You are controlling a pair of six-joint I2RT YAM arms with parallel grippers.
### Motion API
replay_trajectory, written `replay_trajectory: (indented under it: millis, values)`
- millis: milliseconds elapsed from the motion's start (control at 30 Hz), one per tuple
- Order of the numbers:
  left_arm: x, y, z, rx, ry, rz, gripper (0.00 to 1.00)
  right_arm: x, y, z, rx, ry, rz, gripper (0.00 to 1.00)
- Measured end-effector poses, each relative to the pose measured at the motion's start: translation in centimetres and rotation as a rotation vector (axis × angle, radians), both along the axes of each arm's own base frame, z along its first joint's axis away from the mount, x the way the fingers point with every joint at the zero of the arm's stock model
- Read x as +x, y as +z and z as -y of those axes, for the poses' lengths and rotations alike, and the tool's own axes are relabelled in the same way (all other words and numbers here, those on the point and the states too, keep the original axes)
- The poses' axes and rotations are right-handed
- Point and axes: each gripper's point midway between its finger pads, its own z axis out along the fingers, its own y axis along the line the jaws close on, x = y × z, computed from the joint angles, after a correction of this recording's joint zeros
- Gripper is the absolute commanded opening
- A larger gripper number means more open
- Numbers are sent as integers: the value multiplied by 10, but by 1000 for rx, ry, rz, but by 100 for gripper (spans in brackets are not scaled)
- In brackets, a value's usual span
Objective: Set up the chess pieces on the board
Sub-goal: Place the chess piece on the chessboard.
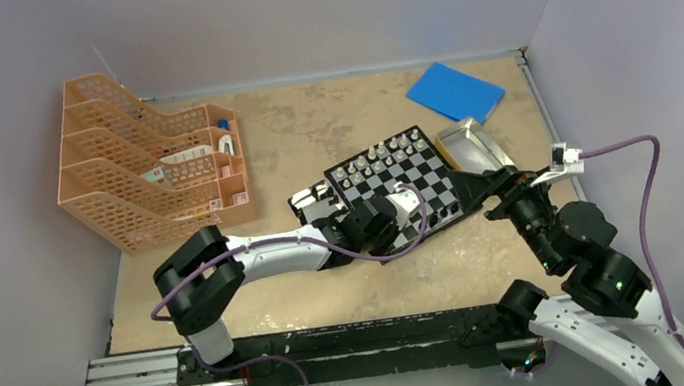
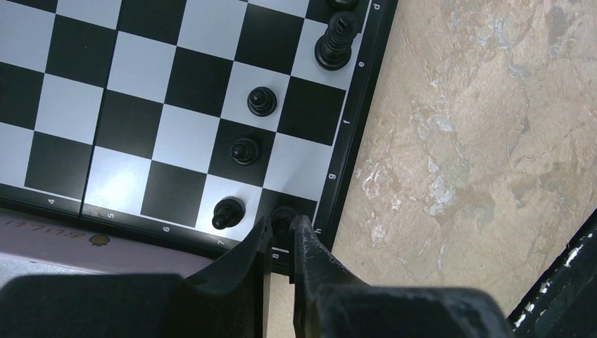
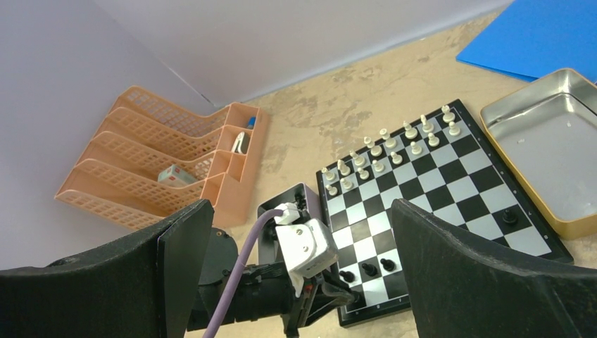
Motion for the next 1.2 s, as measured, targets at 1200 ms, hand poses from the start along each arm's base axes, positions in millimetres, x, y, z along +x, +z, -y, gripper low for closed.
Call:
replay_trajectory:
  millis: [1200]
  values:
    - [27, 92, -30, -107, 124, 60, 31, 7, -6, -16, -32, 45, -22, 99]
